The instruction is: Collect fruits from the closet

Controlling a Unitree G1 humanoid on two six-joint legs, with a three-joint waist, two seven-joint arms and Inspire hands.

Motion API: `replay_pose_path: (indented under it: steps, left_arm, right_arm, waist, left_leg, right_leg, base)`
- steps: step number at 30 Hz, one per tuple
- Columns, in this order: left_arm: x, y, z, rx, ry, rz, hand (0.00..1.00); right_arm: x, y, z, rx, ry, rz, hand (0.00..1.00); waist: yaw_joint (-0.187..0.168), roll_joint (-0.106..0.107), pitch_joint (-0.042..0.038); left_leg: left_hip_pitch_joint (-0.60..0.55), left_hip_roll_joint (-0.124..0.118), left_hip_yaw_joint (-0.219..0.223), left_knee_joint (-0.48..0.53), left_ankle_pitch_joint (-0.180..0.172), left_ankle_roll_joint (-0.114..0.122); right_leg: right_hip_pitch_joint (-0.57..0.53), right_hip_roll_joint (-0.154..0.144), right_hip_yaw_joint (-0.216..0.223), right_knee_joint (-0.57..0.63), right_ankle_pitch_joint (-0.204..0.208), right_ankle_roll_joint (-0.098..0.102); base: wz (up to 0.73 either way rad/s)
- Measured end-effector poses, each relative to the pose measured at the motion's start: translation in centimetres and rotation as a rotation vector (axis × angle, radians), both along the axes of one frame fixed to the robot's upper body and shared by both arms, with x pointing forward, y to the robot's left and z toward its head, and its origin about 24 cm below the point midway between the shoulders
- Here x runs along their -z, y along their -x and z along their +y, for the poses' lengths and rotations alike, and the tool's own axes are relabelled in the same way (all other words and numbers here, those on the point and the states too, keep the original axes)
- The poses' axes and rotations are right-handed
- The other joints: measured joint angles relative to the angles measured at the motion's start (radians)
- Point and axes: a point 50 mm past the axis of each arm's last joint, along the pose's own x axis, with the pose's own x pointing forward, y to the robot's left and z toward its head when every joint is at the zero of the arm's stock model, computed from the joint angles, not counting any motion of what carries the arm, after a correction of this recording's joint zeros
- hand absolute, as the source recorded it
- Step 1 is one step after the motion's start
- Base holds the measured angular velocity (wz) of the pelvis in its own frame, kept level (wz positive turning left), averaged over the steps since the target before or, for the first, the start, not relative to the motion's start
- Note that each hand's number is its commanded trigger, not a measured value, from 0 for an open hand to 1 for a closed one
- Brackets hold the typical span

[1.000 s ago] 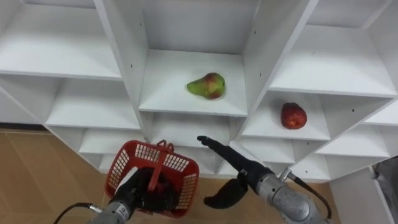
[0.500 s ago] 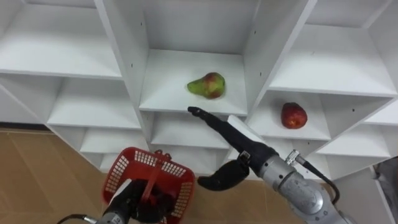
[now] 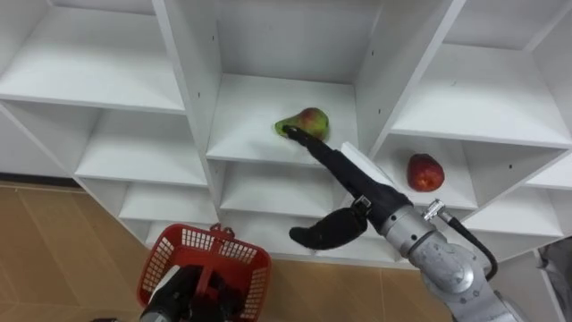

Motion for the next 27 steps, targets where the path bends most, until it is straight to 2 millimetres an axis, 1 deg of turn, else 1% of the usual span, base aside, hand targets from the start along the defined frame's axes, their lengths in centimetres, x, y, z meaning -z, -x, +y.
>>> replay_pose_path:
  steps: [3,7,11,12,14,18,20,24,27]
  left_arm:
    - [0.0,-0.1,0.0,0.023,-0.025,-0.001,1.0]
    - [0.1,-0.1,0.0,0.02,-0.031,0.008,1.0]
    - [0.2,-0.3,0.1,0.012,-0.042,0.015,1.0]
    - [0.2,-0.3,0.1,0.009,-0.044,0.017,1.0]
    - [0.2,-0.2,0.2,0.008,-0.053,0.033,1.0]
    - [-0.4,-1.1,0.0,0.034,-0.076,-0.003,1.0]
    - [-0.6,-1.4,0.0,0.031,-0.077,-0.019,1.0]
    - [-0.5,-1.1,0.1,0.024,-0.078,-0.01,1.0]
    - [-0.4,-0.9,0.2,0.02,-0.079,0.006,1.0]
  right_arm:
    - [-0.4,-0.3,0.1,0.007,-0.008,-0.019,0.0]
    - [-1.2,-1.0,0.4,0.02,-0.025,-0.063,0.0]
    - [-2.3,-1.8,0.7,0.033,-0.03,-0.121,0.0]
    - [-2.4,-1.9,0.7,0.037,-0.031,-0.127,0.0]
    - [-2.8,-2.2,0.9,0.049,-0.042,-0.145,0.0]
    - [-3.5,-2.7,0.8,0.075,-0.049,-0.189,0.0]
    - [-4.1,-3.3,0.5,0.1,-0.045,-0.223,0.0]
    - [-4.9,-4.2,-0.5,0.168,-0.054,-0.266,0.0]
    - [-5.4,-4.7,-1.4,0.223,-0.069,-0.29,0.0]
  waist:
    - [0.0,-0.005,-0.0005]
    - [0.001,-0.012,0.0008]
    - [0.006,-0.029,0.0094]
    - [0.007,-0.032,0.0097]
    - [0.009,-0.039,0.0068]
    - [0.017,-0.039,0.0067]
    - [0.02,-0.039,0.0067]
    - [0.027,-0.044,0.0075]
    - [0.027,-0.053,0.0074]
  left_leg:
    - [-0.004,-0.001,-0.009,0.002,0.0,0.0]
    - [-0.007,-0.003,-0.018,0.005,0.0,0.0]
    - [-0.006,-0.003,-0.02,0.007,0.0,0.0]
    - [-0.006,-0.003,-0.02,0.006,0.0,0.0]
    - [-0.007,-0.003,-0.021,0.007,0.0,0.0]
    - [-0.004,-0.004,-0.028,0.008,0.0,0.0]
    - [0.003,-0.005,-0.041,0.008,0.0,0.0]
    - [0.007,-0.006,-0.049,0.009,0.0,0.0]
    - [0.001,-0.008,-0.064,0.008,0.001,-0.001]
  right_leg:
    - [0.0,-0.001,-0.004,-0.001,0.0,0.0]
    - [0.0,-0.003,-0.01,0.0,0.0,0.0]
    - [0.008,-0.003,-0.023,0.0,0.0,0.0]
    - [0.007,-0.003,-0.023,0.0,0.0,0.0]
    - [0.007,-0.003,-0.024,-0.001,0.0,0.0]
    - [0.014,-0.005,-0.035,-0.001,0.0,0.0]
    - [0.027,-0.005,-0.04,-0.002,0.0,0.0]
    - [0.038,-0.005,-0.053,-0.004,0.0,0.0]
    - [0.05,-0.005,-0.068,-0.019,0.0,0.001]
  base:
    - [0.08]
    - [0.05]
    - [0.05]
    - [0.03]
    - [0.0]
    - [0.06]
    - [0.12]
    - [0.11]
    - [0.15]
